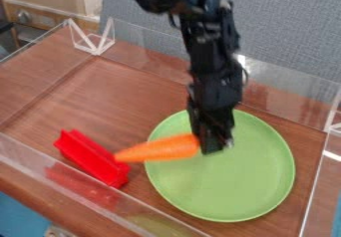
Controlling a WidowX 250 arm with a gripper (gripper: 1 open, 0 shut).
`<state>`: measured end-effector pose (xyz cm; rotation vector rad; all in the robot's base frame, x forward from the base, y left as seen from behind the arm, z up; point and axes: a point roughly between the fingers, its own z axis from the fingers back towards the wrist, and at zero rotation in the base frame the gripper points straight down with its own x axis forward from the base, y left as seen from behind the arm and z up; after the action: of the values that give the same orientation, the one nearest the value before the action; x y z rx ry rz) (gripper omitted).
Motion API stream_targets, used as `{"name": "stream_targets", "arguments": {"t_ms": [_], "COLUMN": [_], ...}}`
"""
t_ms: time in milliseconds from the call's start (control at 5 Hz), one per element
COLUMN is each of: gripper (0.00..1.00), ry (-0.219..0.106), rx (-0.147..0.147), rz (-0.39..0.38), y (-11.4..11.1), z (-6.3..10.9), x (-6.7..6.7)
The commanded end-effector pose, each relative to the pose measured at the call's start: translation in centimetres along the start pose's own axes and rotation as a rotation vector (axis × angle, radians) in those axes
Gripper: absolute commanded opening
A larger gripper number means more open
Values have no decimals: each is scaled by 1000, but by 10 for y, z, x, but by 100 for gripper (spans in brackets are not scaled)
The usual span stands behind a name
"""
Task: Move the carrot from the green plate to the table
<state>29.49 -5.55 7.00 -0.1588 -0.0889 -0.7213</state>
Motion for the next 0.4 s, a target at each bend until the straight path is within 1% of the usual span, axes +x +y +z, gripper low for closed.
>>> {"name": "stream_targets", "arguments": {"t_ms": [0, 200], "gripper": [0, 0], "ry": [-50, -37], "rx": [67, 66], "rz": [7, 49], "y": [25, 52], "z": [31, 30], "x": [3, -6]}}
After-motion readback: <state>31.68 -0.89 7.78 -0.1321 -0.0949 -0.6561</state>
